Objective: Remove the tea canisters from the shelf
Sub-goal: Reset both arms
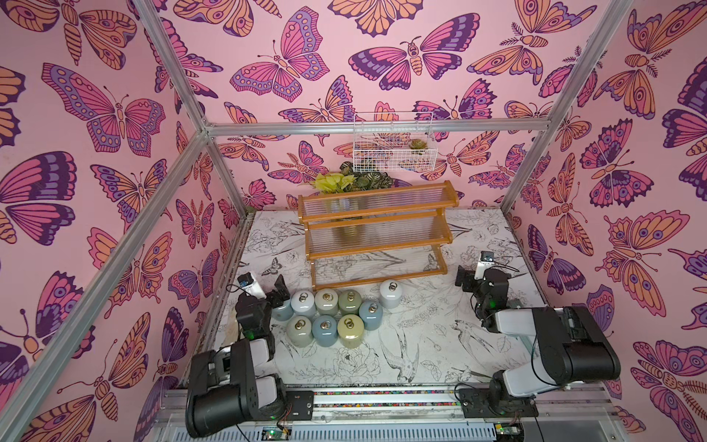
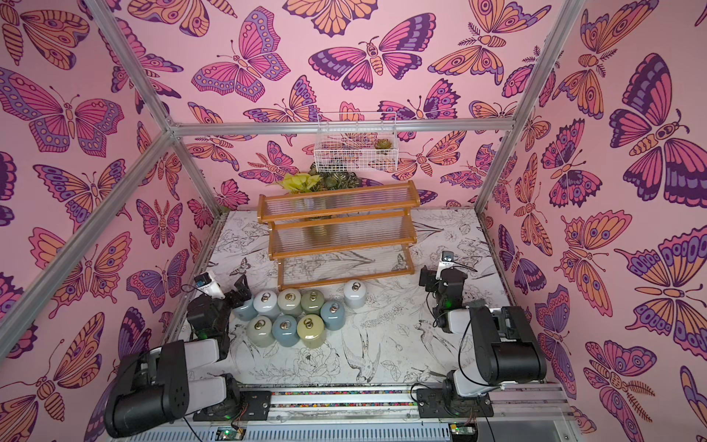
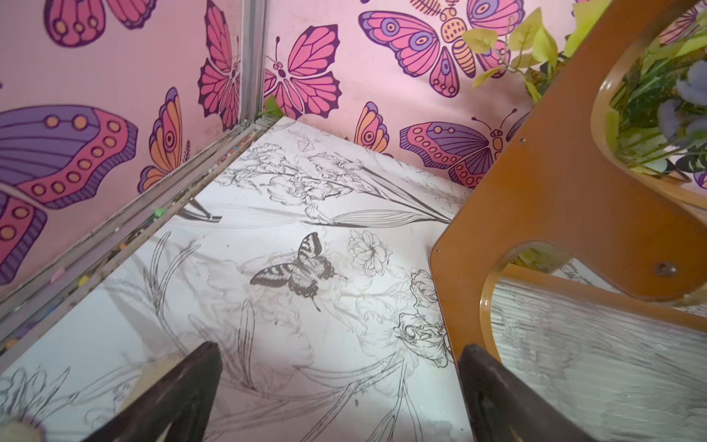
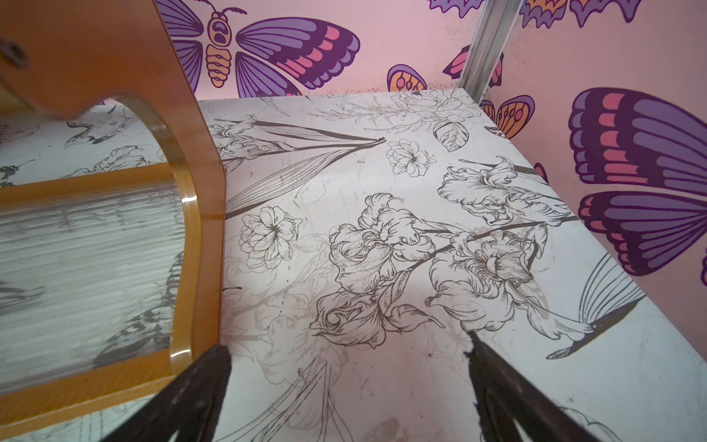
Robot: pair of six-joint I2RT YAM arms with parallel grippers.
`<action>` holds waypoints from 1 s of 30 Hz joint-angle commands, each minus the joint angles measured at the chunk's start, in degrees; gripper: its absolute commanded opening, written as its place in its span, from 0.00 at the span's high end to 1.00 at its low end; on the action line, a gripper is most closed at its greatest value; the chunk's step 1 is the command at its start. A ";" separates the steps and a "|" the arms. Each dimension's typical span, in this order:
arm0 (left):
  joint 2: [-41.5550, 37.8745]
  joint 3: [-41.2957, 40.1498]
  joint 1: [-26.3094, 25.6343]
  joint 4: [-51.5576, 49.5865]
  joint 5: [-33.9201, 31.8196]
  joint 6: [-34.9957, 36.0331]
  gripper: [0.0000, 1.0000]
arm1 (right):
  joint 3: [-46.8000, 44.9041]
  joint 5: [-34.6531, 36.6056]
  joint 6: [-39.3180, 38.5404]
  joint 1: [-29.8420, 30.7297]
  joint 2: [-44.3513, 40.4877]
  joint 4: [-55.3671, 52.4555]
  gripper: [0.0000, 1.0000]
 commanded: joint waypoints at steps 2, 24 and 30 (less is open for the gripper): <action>6.14 -0.70 -2.73 7.71 1.34 4.34 0.00 | 1.01 0.62 0.40 -0.24 -0.65 -1.05 0.01; 10.92 1.31 -9.13 8.83 6.45 13.93 0.00 | 1.00 0.56 0.40 -0.15 -0.59 -1.12 0.01; 9.53 7.86 -9.42 -5.36 7.25 14.79 0.00 | 1.18 0.70 0.57 -0.21 -0.61 -1.50 0.01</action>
